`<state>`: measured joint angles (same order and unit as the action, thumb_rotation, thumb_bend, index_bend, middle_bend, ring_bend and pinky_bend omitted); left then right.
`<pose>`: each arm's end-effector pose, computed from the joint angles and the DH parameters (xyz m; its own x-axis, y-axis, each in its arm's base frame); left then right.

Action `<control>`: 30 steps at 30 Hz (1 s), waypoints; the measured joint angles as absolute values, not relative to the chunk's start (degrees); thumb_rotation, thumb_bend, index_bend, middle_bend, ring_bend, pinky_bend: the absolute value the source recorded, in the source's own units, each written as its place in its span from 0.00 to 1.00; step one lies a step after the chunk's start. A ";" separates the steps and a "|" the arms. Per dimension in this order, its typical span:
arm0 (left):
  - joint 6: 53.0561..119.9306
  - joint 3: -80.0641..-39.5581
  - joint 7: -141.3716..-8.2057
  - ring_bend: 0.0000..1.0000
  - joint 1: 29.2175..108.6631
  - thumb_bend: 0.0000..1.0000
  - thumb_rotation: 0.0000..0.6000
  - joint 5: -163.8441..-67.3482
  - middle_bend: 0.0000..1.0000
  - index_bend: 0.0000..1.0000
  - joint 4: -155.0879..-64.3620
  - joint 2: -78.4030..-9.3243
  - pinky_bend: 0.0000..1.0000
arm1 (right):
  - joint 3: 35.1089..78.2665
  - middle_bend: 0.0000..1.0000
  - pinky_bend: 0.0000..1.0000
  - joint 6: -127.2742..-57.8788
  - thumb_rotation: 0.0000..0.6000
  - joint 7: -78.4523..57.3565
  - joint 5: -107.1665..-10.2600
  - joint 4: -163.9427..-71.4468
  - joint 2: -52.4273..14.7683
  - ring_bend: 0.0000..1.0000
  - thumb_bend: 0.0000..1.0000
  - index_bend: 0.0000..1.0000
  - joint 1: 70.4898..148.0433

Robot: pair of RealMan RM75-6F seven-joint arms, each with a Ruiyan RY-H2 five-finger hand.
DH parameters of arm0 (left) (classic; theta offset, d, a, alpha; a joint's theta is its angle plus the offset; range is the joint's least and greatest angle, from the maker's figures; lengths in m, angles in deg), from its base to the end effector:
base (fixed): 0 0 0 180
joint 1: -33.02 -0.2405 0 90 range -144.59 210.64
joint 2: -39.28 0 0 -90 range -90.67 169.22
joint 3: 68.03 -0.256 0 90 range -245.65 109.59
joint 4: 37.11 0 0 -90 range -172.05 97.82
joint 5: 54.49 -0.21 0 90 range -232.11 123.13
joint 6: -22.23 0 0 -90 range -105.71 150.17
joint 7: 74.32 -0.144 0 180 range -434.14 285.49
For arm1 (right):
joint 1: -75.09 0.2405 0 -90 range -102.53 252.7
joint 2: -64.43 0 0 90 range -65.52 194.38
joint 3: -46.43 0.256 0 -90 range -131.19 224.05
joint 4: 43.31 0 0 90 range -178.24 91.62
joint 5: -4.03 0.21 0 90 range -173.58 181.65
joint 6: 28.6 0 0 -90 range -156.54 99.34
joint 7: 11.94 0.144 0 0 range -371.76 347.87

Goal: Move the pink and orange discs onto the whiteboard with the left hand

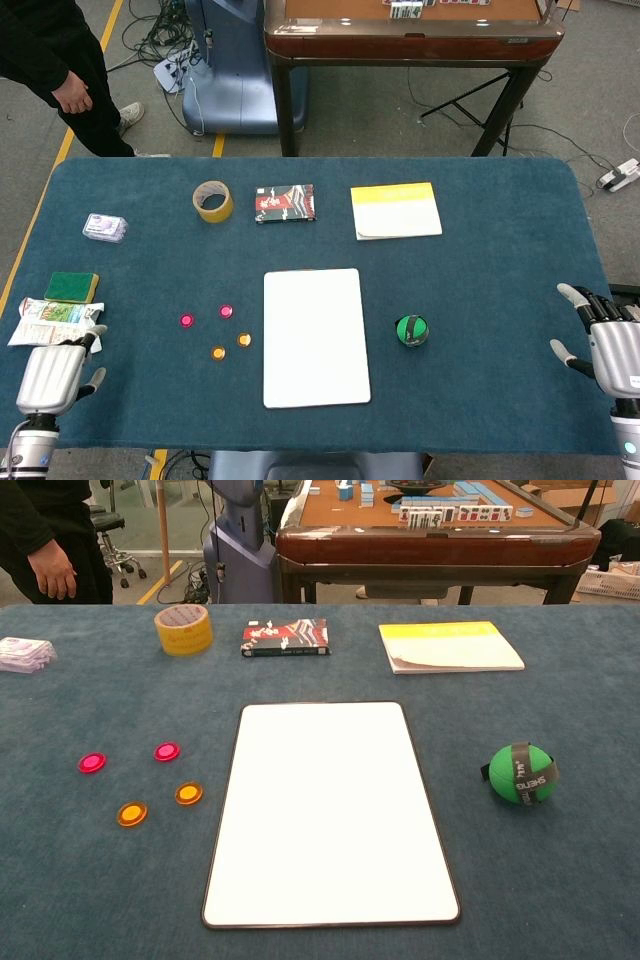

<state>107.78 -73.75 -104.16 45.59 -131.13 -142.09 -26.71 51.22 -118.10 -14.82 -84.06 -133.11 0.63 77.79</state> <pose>-0.2738 0.1807 0.1197 0.6349 0.1401 0.7598 0.7698 -0.0320 -0.6374 -0.3144 -0.1761 0.1779 0.4836 0.0959 0.8700 -0.8738 -0.0039 0.4862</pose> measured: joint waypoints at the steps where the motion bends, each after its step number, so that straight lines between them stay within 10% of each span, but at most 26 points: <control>1: 106.09 -73.38 -103.96 0.61 46.46 0.28 1.00 -131.19 0.55 0.33 -142.76 -26.26 0.81 | 51.22 0.25 0.40 -118.16 1.00 -14.89 -84.17 -133.14 0.62 0.27 0.14 0.20 77.83; 9: 95.70 -69.89 -105.35 0.63 53.30 0.28 1.00 -130.11 0.57 0.33 -147.27 -24.34 0.81 | 51.44 0.25 0.40 -117.39 1.00 -14.72 -83.95 -133.17 0.90 0.27 0.14 0.20 78.36; 20: 85.18 -65.04 -107.94 0.91 61.39 0.28 1.00 -122.97 0.95 0.42 -143.97 -29.57 1.00 | 51.08 0.25 0.40 -118.53 1.00 -13.30 -84.63 -133.00 1.30 0.27 0.14 0.20 77.83; 30: 82.09 -64.52 -110.25 0.95 64.76 0.28 1.00 -119.55 1.00 0.43 -137.60 -34.90 1.00 | 50.99 0.25 0.40 -118.32 1.00 -12.91 -84.56 -132.74 1.34 0.27 0.14 0.20 77.81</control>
